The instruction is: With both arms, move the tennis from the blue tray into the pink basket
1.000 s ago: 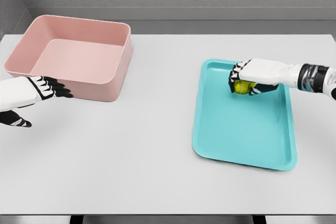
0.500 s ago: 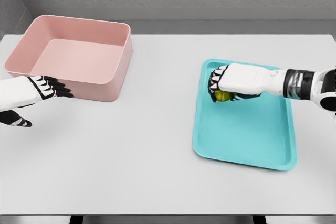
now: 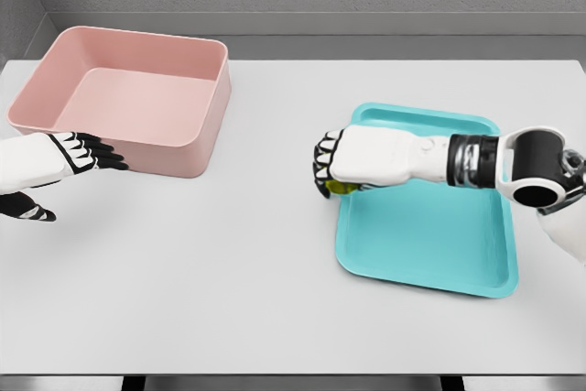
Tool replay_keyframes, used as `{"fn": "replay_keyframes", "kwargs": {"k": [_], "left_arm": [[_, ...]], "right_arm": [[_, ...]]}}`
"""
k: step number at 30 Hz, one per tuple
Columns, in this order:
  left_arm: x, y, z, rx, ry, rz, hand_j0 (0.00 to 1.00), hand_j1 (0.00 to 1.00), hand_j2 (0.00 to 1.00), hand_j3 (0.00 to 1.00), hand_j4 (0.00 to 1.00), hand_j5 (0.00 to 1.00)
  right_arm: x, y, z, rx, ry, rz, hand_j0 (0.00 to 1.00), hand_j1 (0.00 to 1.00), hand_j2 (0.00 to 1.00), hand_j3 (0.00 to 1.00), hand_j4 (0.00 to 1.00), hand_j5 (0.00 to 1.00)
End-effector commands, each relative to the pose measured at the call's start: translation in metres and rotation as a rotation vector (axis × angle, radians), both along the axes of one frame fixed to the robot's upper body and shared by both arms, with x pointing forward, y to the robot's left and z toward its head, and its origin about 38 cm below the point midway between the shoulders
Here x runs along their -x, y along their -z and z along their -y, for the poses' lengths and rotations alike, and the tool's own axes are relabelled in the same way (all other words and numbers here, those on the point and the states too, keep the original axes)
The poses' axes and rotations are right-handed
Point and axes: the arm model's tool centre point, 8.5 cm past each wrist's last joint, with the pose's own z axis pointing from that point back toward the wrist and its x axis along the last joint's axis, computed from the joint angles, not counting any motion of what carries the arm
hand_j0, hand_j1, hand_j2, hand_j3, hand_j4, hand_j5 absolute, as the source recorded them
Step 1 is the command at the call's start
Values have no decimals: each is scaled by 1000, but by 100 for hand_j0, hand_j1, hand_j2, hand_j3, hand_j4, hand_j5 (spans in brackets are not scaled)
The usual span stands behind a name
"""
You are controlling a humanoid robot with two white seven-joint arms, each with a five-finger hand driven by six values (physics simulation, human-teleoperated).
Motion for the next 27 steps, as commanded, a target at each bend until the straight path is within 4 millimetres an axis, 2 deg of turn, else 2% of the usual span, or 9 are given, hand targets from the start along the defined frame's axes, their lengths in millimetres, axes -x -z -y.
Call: {"fn": "replay_keyframes", "kwargs": {"k": [1, 9, 17, 19, 21, 25, 27], "left_arm": [[0, -1, -1, 3, -6, -1, 100, 100, 100, 100, 100, 100], [0, 0, -1, 2, -6, -2, 100, 100, 100, 100, 100, 100], [0, 0, -1, 0, -5, -1, 100, 100, 100, 100, 100, 100], [0, 0, -1, 0, -5, -1, 100, 100, 100, 100, 100, 100], [0, 0, -1, 0, -5, -1, 100, 100, 100, 100, 100, 100], [0, 0, -1, 0, -5, -3, 100, 100, 100, 100, 100, 100], [0, 0, -1, 2, -5, -2, 100, 100, 100, 100, 100, 100]], "right_arm": [[3, 3, -19, -24, -32, -6, 39, 39, 39, 39, 39, 39], [12, 5, -66, -47, -119, 14, 39, 39, 39, 39, 39, 39], [29, 21, -109, -35, -203, 10, 39, 39, 39, 39, 39, 39], [36, 24, -127, -41, -238, 10, 39, 39, 39, 39, 39, 39], [37, 24, -132, -40, -241, 16, 39, 39, 39, 39, 39, 39], [31, 39, -145, -24, -236, -19, 39, 39, 39, 39, 39, 39], [24, 48, -143, -5, -211, -39, 39, 39, 39, 39, 39, 39]]}}
